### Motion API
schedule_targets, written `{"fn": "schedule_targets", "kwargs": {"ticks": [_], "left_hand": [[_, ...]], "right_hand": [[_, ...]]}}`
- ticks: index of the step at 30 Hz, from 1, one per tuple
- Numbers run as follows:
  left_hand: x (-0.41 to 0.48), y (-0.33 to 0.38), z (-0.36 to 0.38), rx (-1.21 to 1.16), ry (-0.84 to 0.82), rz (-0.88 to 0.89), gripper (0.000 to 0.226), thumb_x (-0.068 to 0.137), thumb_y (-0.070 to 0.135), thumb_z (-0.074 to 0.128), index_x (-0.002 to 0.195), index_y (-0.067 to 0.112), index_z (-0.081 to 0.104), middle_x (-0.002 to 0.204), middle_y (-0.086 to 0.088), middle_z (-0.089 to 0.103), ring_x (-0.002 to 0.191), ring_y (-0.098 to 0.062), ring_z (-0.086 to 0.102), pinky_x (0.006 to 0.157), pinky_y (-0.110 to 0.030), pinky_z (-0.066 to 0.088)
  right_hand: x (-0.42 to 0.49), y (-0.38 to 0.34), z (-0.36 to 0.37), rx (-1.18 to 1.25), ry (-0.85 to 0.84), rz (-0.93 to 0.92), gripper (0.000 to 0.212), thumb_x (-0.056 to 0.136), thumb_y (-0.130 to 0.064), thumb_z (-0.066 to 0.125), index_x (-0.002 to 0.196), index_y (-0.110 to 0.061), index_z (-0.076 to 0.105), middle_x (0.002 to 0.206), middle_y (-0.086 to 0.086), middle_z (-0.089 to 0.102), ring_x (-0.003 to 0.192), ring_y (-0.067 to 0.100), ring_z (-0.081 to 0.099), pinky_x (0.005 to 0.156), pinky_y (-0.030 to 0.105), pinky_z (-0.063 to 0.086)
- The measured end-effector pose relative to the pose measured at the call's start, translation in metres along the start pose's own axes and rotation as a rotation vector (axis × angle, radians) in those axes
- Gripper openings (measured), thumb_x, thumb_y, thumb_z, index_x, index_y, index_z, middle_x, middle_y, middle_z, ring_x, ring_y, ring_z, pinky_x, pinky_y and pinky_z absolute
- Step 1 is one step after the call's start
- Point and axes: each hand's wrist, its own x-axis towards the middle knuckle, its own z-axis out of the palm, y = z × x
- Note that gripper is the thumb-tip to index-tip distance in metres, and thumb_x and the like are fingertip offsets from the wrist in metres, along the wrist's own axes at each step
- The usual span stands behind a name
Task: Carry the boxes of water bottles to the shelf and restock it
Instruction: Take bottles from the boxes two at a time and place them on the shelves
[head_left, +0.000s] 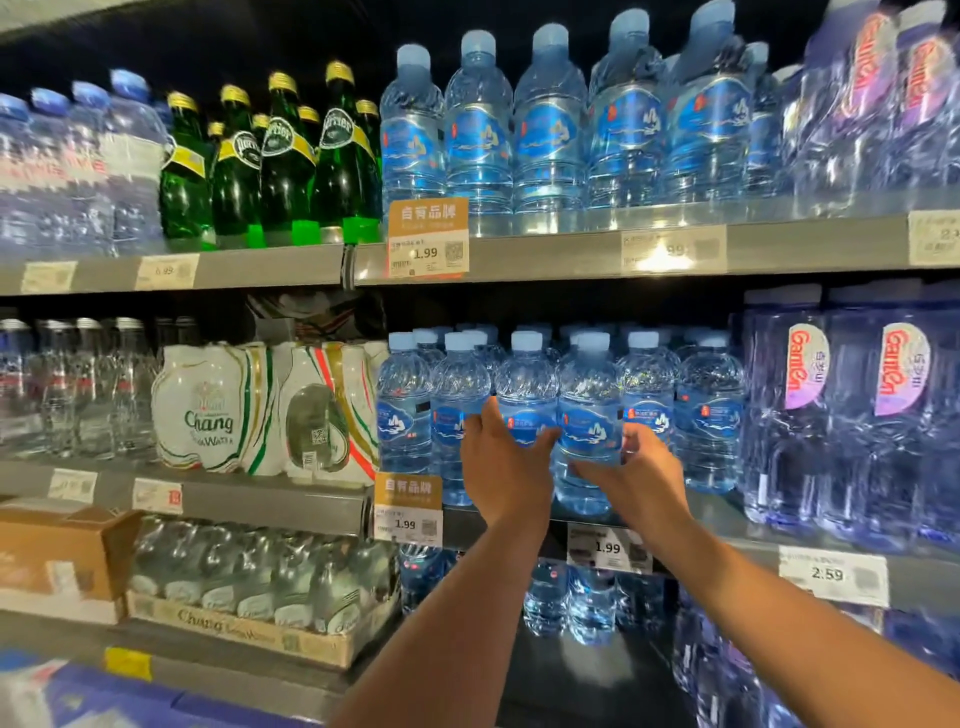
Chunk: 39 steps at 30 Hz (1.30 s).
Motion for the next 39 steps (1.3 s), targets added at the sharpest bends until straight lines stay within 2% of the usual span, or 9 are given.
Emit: {"fn": "schedule_targets", "kwargs": {"ticks": [3,7,13,17,21,24,26,36,39], "left_hand": [[-0.001,-0.004,-0.003,-0.02,0.007,0.022,0.077,0.08,0.049,0.068,0.142,0.019,0.033,0.135,0.001,0.046,0.126,-0.018,0.044,0.095,-0.032,0.042],[0.0,-0.01,-0.005,0.018,-0.001,0.042,0.078,0.084,0.05,0.063,0.147,0.019,0.029,0.144,-0.002,0.037,0.133,-0.018,0.039,0.092,-0.029,0.044],[-0.003,-0.011,-0.006,0.042,-0.014,0.023,0.077,0.084,0.051,0.062,0.147,0.02,0.029,0.154,-0.003,0.028,0.141,-0.019,0.03,0.103,-0.035,0.041],[-0.012,-0.019,-0.016,0.155,-0.073,0.056,0.069,0.09,0.047,0.057,0.146,0.02,0.028,0.146,0.0,0.037,0.13,-0.02,0.044,0.094,-0.035,0.047],[-0.021,-0.035,-0.036,0.395,-0.186,0.216,0.056,0.093,0.04,0.048,0.142,0.017,0.033,0.134,-0.003,0.049,0.119,-0.024,0.051,0.095,-0.038,0.047],[-0.029,-0.043,-0.053,0.639,-0.327,0.312,0.056,0.092,0.036,0.047,0.143,0.018,0.032,0.133,-0.006,0.052,0.123,-0.027,0.048,0.098,-0.038,0.043],[-0.038,-0.048,-0.066,0.729,-0.394,0.348,0.05,0.092,0.038,0.047,0.137,0.019,0.04,0.13,-0.006,0.054,0.122,-0.027,0.05,0.093,-0.037,0.044],[-0.083,-0.114,-0.147,0.805,-0.607,0.427,0.035,0.089,0.035,0.051,0.12,0.017,0.054,0.121,-0.005,0.06,0.114,-0.027,0.057,0.088,-0.035,0.043],[-0.105,-0.148,-0.171,0.81,-0.66,0.417,0.034,0.087,0.032,0.05,0.117,0.019,0.057,0.12,-0.004,0.062,0.113,-0.027,0.058,0.089,-0.035,0.042]], "right_hand": [[-0.003,-0.005,-0.003,-0.004,-0.016,0.047,0.051,0.067,-0.03,0.085,0.108,-0.018,0.057,0.09,-0.004,0.063,0.063,0.008,0.054,0.048,0.021,0.043],[-0.008,-0.013,-0.006,0.026,-0.069,0.055,0.052,0.068,-0.027,0.086,0.109,-0.02,0.055,0.096,-0.009,0.06,0.079,0.01,0.056,0.074,0.033,0.05],[-0.013,-0.019,-0.012,-0.095,-0.161,0.066,0.075,0.074,-0.04,0.078,0.136,-0.014,0.044,0.137,0.004,0.052,0.114,0.022,0.056,0.09,0.037,0.05],[-0.023,-0.027,-0.012,-0.391,-0.277,0.077,0.039,0.09,-0.042,0.06,0.105,-0.008,0.052,0.08,0.002,0.061,0.06,0.015,0.051,0.051,0.027,0.039],[-0.044,-0.028,-0.012,-0.76,-0.332,0.03,0.037,0.091,-0.033,0.054,0.063,-0.012,0.045,0.057,0.002,0.045,0.053,0.019,0.042,0.048,0.025,0.031],[-0.064,-0.035,-0.012,-1.023,-0.383,-0.02,0.026,0.09,-0.037,0.049,0.094,-0.012,0.057,0.085,0.006,0.06,0.082,0.026,0.057,0.067,0.03,0.044],[-0.078,-0.039,-0.009,-1.133,-0.37,-0.042,0.047,0.09,-0.042,0.047,0.125,-0.011,0.049,0.115,0.009,0.06,0.106,0.028,0.058,0.089,0.038,0.046],[-0.189,-0.056,0.051,-1.144,-0.499,0.092,0.031,0.082,-0.025,0.055,0.107,-0.009,0.065,0.114,0.01,0.065,0.093,0.029,0.062,0.077,0.034,0.05],[-0.233,-0.049,0.076,-1.165,-0.538,0.109,0.036,0.088,-0.034,0.051,0.116,-0.013,0.061,0.121,0.009,0.063,0.108,0.028,0.061,0.089,0.036,0.05]]}}
